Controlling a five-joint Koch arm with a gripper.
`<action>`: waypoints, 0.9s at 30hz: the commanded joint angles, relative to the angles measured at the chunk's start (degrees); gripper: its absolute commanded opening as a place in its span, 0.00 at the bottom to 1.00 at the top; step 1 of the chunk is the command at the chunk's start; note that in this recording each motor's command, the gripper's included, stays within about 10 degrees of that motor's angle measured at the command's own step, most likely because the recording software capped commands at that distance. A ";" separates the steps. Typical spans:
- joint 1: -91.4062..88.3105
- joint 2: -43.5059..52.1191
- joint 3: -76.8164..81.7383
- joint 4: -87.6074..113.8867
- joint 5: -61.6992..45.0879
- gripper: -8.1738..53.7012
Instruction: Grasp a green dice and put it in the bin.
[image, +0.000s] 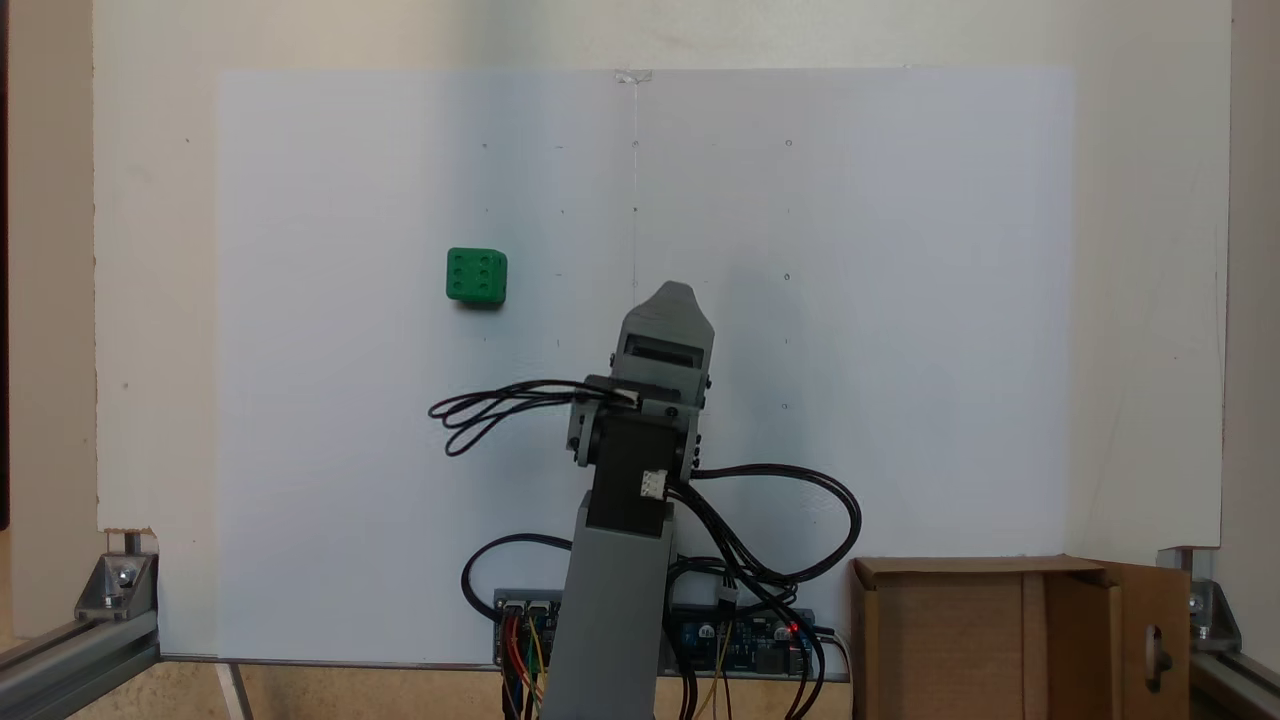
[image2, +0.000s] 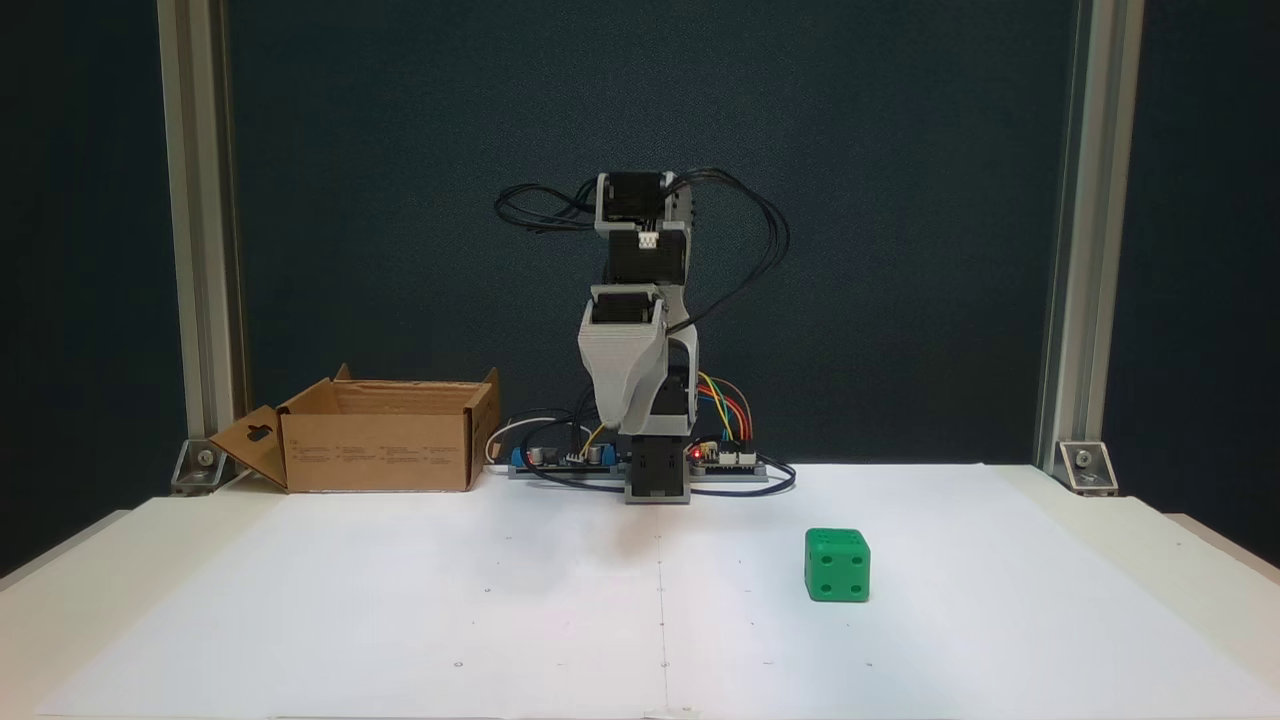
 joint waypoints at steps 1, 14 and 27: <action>-0.09 0.97 -3.87 9.23 1.49 0.77; -0.88 3.96 -11.78 15.29 5.54 0.76; -11.43 6.06 -13.01 14.59 17.58 0.76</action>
